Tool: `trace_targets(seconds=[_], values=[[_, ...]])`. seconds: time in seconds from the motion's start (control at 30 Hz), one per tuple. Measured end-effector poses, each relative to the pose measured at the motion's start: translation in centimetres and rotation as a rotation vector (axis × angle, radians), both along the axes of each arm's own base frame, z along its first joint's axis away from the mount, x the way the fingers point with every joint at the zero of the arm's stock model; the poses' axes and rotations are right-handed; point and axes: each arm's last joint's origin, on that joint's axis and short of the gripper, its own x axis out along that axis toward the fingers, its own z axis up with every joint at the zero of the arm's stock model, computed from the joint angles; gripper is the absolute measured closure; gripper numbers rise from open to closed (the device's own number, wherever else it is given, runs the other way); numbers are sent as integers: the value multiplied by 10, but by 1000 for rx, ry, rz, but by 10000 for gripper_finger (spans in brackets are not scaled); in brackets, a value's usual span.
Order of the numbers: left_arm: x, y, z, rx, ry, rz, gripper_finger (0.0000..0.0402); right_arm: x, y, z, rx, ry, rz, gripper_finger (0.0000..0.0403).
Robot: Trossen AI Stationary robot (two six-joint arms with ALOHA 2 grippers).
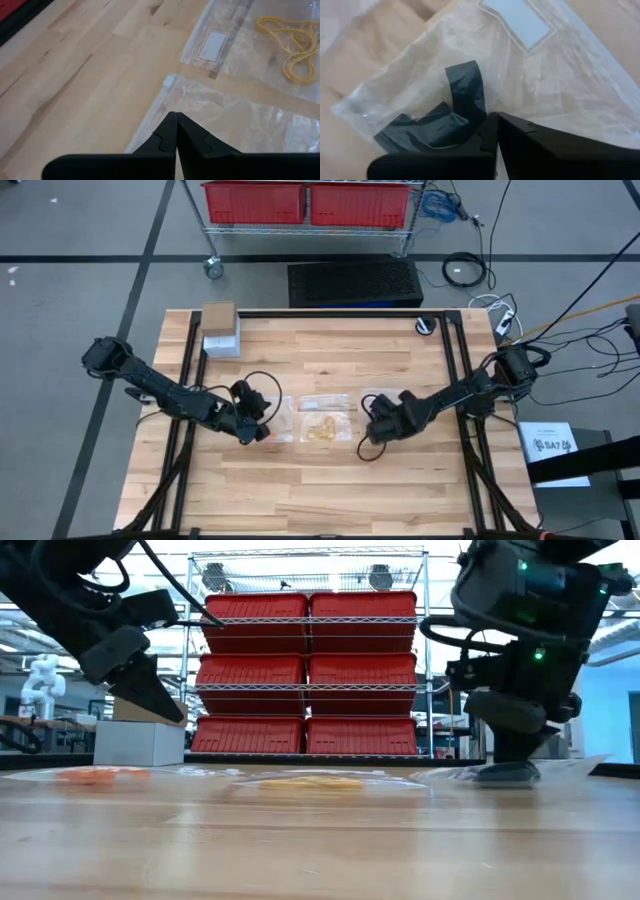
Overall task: Sort rubber bands
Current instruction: Move the top ziplock bag to the right side of the center zip bag, then return to Home Position
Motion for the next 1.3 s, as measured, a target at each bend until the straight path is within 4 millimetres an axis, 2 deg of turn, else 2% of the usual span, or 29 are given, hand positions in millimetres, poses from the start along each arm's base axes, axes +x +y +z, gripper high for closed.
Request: trace_targets(seconds=[0.37,0.57,0.67,0.77,0.9,1.07,1.2,1.3], values=[[0,0,0,9,11,-16,391,-11,19,4,-10,29,14,403],[-4,0,14,-16,-11,-85,391,-12,25,35,-86,-1,25,387],[-7,1,32,-26,-78,-131,391,-12,25,56,-141,-2,54,377],[-17,5,50,-7,-138,-184,391,-13,24,75,-188,35,126,376],[-39,13,75,-4,-241,-249,391,-12,23,94,-253,73,177,396],[-72,20,97,-47,-378,-398,391,-24,30,95,-328,137,343,402],[-87,25,102,-48,-491,-514,397,-48,31,92,-286,-30,435,402],[-88,29,94,7,-491,-536,398,-67,22,88,-228,-237,457,403]])
